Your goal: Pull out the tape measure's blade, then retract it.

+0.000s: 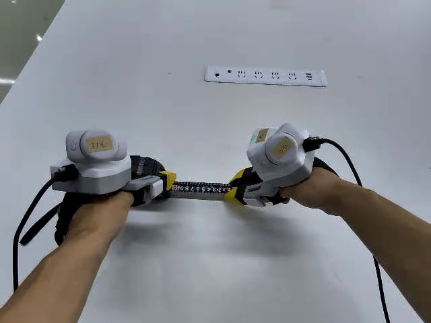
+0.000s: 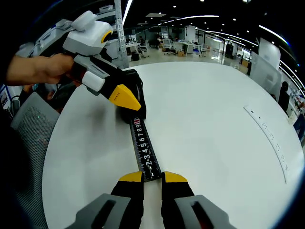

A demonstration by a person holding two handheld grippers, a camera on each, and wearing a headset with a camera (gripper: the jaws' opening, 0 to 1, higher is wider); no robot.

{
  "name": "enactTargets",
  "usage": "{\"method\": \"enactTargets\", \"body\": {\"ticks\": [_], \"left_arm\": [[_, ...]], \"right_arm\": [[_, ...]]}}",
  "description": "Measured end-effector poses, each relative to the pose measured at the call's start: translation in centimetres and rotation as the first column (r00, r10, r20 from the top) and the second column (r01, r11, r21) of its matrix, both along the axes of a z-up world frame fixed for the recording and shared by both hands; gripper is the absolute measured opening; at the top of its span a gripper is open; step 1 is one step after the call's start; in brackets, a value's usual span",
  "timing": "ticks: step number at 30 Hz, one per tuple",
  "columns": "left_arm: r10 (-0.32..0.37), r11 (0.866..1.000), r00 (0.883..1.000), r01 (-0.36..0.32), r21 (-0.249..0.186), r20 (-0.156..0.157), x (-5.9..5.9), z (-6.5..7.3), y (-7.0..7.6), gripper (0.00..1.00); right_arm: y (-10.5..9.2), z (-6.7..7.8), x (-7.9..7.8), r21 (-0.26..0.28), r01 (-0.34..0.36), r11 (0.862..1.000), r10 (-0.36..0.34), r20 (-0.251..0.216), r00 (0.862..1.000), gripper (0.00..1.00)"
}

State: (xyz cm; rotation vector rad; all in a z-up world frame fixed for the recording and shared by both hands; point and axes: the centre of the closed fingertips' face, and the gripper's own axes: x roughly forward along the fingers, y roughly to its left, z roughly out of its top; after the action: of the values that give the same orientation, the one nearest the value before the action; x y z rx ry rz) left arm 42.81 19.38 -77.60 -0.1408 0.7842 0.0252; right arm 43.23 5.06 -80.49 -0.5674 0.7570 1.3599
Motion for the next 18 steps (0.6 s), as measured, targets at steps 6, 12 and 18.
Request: {"method": "enactTargets", "body": {"ticks": [6, 12, 18], "left_arm": [[0.0, 1.0, 1.0, 0.0, -0.003, -0.001, 0.0, -0.1, 0.1, 0.6], [0.001, 1.0, 1.0, -0.001, -0.005, -0.003, 0.0, -0.1, 0.1, 0.6], [0.0, 1.0, 1.0, 0.0, -0.005, -0.004, 0.0, -0.2, 0.2, 0.6]], "right_arm": [[0.5, -0.1, -0.1, 0.003, 0.0, 1.0, 0.0, -0.002, 1.0, 0.1], [1.1, -0.1, -0.1, 0.007, -0.005, 1.0, 0.005, -0.003, 1.0, 0.1], [1.7, -0.2, -0.1, 0.011, -0.009, 1.0, 0.009, -0.003, 1.0, 0.1]]}}
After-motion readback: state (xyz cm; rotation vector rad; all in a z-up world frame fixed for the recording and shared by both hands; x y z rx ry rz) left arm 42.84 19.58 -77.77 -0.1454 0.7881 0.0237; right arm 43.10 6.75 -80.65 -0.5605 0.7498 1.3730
